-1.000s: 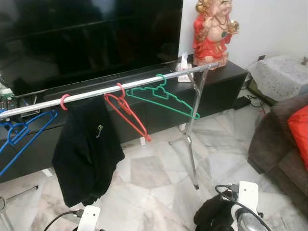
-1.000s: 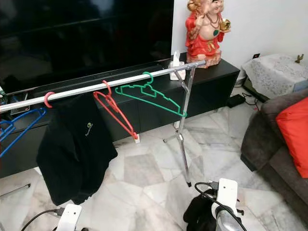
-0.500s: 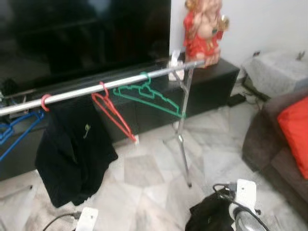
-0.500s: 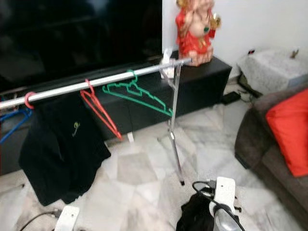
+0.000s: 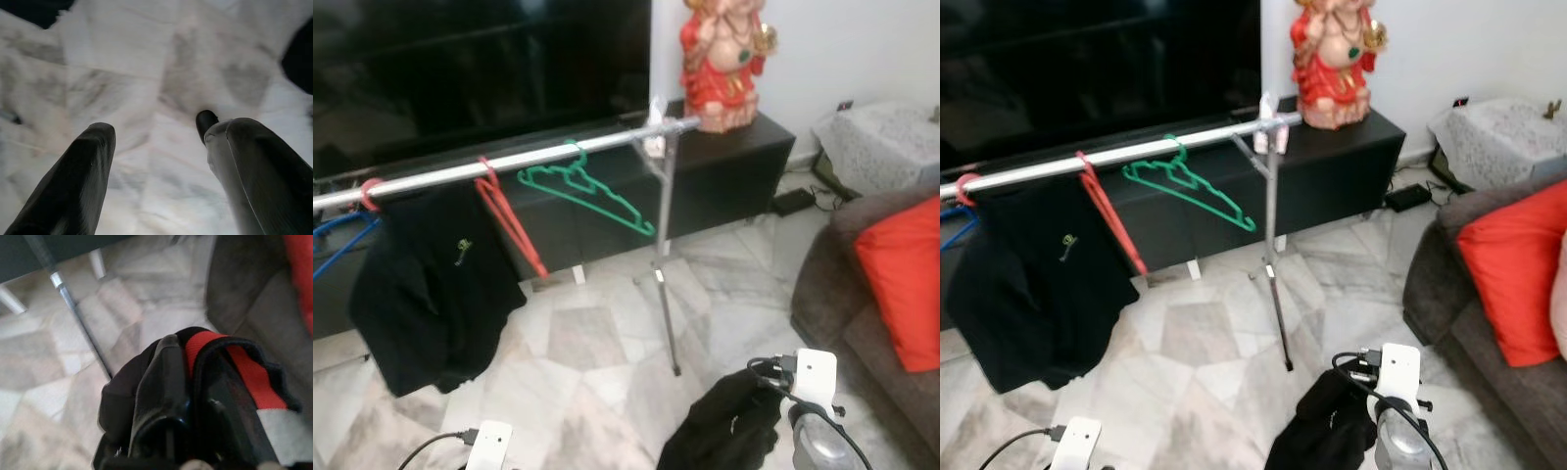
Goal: Hang hanger
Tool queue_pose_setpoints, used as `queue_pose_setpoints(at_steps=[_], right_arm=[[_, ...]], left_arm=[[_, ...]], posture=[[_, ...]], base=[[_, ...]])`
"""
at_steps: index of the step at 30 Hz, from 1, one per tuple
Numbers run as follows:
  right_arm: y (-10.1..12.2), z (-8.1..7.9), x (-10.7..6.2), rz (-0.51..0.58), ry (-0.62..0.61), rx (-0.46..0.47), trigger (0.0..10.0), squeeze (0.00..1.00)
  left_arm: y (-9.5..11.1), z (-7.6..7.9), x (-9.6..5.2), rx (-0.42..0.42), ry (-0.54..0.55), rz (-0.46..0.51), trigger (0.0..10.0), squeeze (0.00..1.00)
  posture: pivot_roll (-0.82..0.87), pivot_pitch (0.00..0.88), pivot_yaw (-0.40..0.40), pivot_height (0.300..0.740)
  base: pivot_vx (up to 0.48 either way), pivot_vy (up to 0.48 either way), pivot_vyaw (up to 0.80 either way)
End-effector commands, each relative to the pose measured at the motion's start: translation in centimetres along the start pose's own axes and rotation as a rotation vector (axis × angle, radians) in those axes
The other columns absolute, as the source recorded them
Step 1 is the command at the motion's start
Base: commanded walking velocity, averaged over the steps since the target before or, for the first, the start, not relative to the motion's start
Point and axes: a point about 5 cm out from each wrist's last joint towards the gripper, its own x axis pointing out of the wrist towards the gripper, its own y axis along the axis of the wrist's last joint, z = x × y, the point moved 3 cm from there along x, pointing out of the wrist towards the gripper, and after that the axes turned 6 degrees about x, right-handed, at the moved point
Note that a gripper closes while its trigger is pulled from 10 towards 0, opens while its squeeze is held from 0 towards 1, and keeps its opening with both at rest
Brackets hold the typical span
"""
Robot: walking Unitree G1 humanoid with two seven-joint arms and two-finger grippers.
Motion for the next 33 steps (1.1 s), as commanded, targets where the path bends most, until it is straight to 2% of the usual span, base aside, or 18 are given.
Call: queue_pose_setpoints(at_steps=[1, 8, 11, 15, 16, 17, 18, 19, 22, 23, 25, 27, 29, 33], right_arm=[[0.7, -1.0, 0.3, 0.028, 0.026, 0.003, 10.0, 0.00], [1.4, -1.4, 0.7, 0.037, 0.036, 0.003, 10.0, 0.00], [2.4, -1.7, 1.1, 0.058, 0.046, 0.004, 10.0, 0.00], [3.0, -1.9, 1.4, 0.069, 0.061, -0.005, 10.0, 0.00], [3.1, -1.8, 1.4, 0.070, 0.061, -0.004, 10.0, 0.00], [3.2, -1.7, 1.5, 0.070, 0.060, -0.003, 10.0, 0.00], [3.3, -1.7, 1.5, 0.069, 0.062, -0.007, 10.0, 0.00], [3.4, -1.6, 1.6, 0.065, 0.067, -0.013, 10.0, 0.00], [3.3, -1.4, 1.7, 0.046, 0.069, -0.030, 10.0, 0.00], [3.3, -1.4, 1.7, 0.046, 0.069, -0.030, 10.0, 0.00], [3.3, -1.3, 1.8, 0.040, 0.067, -0.027, 10.0, 0.00], [3.3, -1.3, 1.8, 0.035, 0.067, -0.030, 10.0, 0.00], [3.1, -1.2, 1.8, 0.019, 0.070, -0.017, 10.0, 0.00], [3.0, -1.1, 1.8, 0.005, 0.073, -0.025, 10.0, 0.00]], left_arm=[[-0.6, -1.2, -0.1, -0.006, 0.036, -0.020, 10.0, 0.00], [0.1, -1.3, 0.0, -0.029, 0.048, -0.001, 10.0, 0.00], [0.9, -1.6, 0.0, -0.102, 0.082, 0.046, 10.0, 0.00], [2.0, -1.8, 0.0, -0.122, 0.105, 0.112, 10.0, 0.00], [3.4, -2.3, 0.0, -0.137, 0.128, 0.177, 10.0, 0.00], [6.1, -3.3, -0.1, -0.146, 0.155, 0.276, 10.0, 0.00], [9.5, -4.8, -0.6, -0.153, 0.189, 0.407, 10.0, 0.00], [14.3, -6.4, -2.0, -0.162, 0.223, 0.609, 10.0, 0.00], [17.8, -6.3, -3.8, -0.130, 0.219, 0.785, 10.0, 0.00], [17.8, -6.3, -3.8, -0.130, 0.219, 0.785, 10.0, 0.00], [19.0, -5.8, -4.6, -0.128, 0.200, 0.860, 10.0, 0.00], [19.3, -5.5, -5.0, -0.126, 0.198, 0.891, 10.0, 0.00], [19.6, -4.5, -5.7, -0.096, 0.184, 0.948, 10.0, 0.00], [19.9, -4.0, -6.2, -0.097, 0.176, 0.986, 10.0, 0.00]], posture=[[-0.16, 0.000, 0.041, 0.740], [-0.15, 0.000, 0.042, 0.740], [-0.15, 0.000, 0.042, 0.740], [-0.15, 0.000, 0.036, 0.740], [-0.14, 0.000, 0.022, 0.740], [-0.13, 0.000, 0.011, 0.740], [-0.13, 0.000, 0.005, 0.740], [-0.11, 0.000, -0.014, 0.740], [-0.10, 0.000, -0.037, 0.740], [-0.10, 0.000, -0.037, 0.740], [-0.11, 0.000, -0.044, 0.740], [-0.11, 0.000, -0.045, 0.740], [-0.13, 0.000, -0.048, 0.740], [-0.13, 0.000, -0.056, 0.740]], base=[[0.000, 0.000, 0.00], [0.000, 0.000, 0.00], [0.000, 0.000, 0.00], [0.000, 0.000, 0.00], [0.000, 0.000, 0.00], [0.000, 0.000, 0.00], [0.000, 0.000, 0.00], [0.000, 0.000, 0.00], [0.000, 0.000, 0.00], [0.000, 0.000, 0.00], [0.000, 0.000, 0.00], [0.000, 0.000, 0.00], [0.000, 0.000, 0.00], [0.000, 0.000, 0.00]])
